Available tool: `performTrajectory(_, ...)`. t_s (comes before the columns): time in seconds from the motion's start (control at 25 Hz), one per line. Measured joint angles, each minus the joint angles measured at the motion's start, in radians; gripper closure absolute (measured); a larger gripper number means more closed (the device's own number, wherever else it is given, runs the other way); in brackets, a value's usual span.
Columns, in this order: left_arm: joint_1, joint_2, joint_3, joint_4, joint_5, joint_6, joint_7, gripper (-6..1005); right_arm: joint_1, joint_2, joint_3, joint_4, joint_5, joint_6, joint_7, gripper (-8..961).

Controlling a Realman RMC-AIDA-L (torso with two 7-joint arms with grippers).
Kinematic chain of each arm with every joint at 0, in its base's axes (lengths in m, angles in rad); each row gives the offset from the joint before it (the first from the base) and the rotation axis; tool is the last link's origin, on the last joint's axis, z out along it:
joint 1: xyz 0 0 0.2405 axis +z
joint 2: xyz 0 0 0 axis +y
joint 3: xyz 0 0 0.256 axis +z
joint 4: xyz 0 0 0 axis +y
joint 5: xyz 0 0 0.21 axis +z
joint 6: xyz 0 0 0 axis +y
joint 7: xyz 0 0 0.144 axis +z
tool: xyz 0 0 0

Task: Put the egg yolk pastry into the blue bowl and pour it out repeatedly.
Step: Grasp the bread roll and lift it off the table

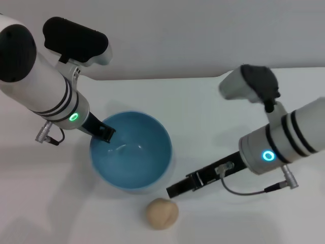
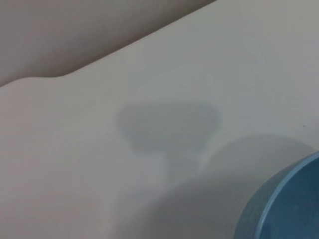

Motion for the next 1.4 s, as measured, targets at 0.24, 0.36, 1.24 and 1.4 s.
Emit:
performTrajectory(0.24,-0.002,0.0,-0.001,-0.001,-0.006,0.005,0.001,1000,0.024,0.001,-0.054,-0.004,-0.016,-0.011,0.028,468)
performTrajectory(0.36,-0.003,0.0,-0.001,-0.001,-0.006,0.008,0.001,1001,0.03,0.003,-0.071,-0.016,-0.016,-0.028,0.029,469)
performTrajectory(1.24,-0.016,0.001,0.003,-0.03,-0.006,0.037,0.001,1001,0.086,0.008,-0.192,-0.195,0.09,-0.208,-0.018,470)
performTrajectory(1.4,-0.023,0.001,0.003,-0.041,-0.006,0.041,0.001,1000,0.087,0.008,-0.226,-0.2,0.107,-0.244,-0.02,471)
